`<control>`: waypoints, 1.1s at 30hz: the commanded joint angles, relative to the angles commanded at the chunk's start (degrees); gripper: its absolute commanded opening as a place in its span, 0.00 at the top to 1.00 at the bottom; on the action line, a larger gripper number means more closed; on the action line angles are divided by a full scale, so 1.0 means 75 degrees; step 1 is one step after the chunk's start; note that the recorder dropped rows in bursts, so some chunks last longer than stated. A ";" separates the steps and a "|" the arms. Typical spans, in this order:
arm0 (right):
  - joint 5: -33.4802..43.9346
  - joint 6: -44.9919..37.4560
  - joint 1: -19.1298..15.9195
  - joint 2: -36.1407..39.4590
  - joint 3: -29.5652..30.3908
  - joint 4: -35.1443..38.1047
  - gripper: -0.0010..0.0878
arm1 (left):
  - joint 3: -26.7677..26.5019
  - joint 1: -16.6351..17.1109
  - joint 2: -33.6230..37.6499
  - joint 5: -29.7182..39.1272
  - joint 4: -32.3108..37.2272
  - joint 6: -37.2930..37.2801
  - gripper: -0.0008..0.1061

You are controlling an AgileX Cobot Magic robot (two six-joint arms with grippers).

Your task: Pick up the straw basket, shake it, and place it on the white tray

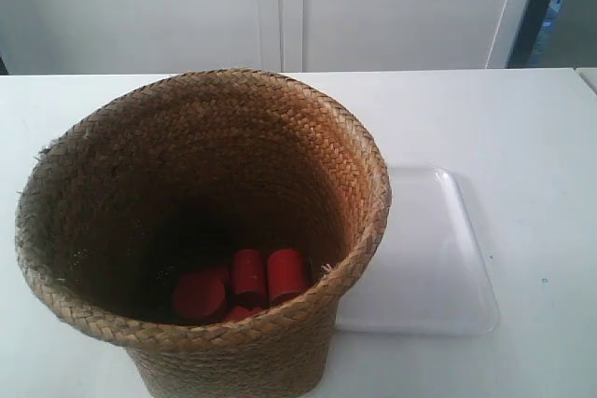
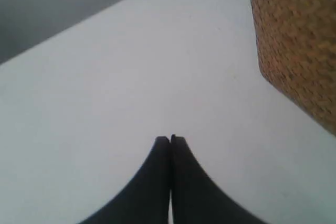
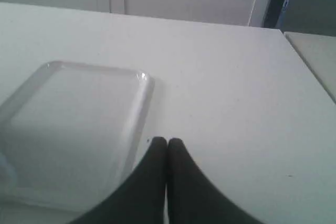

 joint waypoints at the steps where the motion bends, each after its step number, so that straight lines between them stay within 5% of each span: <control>1: -0.0360 0.0269 0.0000 0.0000 0.0000 0.0436 0.99 | 0.0000 0.0000 0.0000 -0.0572 0.0000 0.0000 0.99; 7: -0.1866 0.0623 0.0000 0.0000 0.0000 0.0897 0.99 | 0.0000 0.0000 0.0000 -0.3033 0.0000 -0.0191 0.99; 12: -0.3136 0.0601 0.0000 0.0000 0.0000 0.0829 0.99 | 0.0000 0.0000 0.0000 -0.5633 0.0000 -0.2267 0.99; 16: -0.5097 0.0699 0.0000 0.0000 0.0000 0.0829 0.99 | 0.0000 0.0000 0.0000 -0.6384 0.0000 -0.4648 0.99; 18: -0.6118 0.1320 0.0000 0.0000 0.0000 0.0843 0.99 | 0.0000 0.0000 0.0000 -0.6678 0.0148 -0.5981 0.99; 22: -0.6433 0.3351 0.0015 0.0000 0.0000 0.0843 0.99 | 0.0000 0.0000 0.0000 -0.6936 -0.0570 -0.6022 0.99; 24: -0.6973 0.4865 0.0015 0.0015 0.0000 0.0843 0.99 | 0.0000 0.0000 0.0000 -0.8036 -0.1148 -0.5709 0.99; 26: -0.7874 0.5142 0.0015 0.0030 -0.0471 0.0661 0.99 | -0.0555 0.0000 0.0000 -0.7934 -0.1598 -0.5333 0.99; 29: -0.7443 0.3719 0.0015 0.0646 -0.2617 0.0553 0.99 | -0.2468 0.0000 0.0241 -0.5503 -0.1767 -0.3595 0.99; 31: -0.7349 0.2387 0.0026 0.1881 -0.4179 0.0318 0.99 | -0.4058 0.0000 0.1209 -0.4350 -0.1768 -0.1521 0.99; 33: -0.6544 0.2369 0.0032 0.3086 -0.5307 -0.0473 0.99 | -0.5113 0.0000 0.2449 -0.3836 -0.1768 -0.1248 0.99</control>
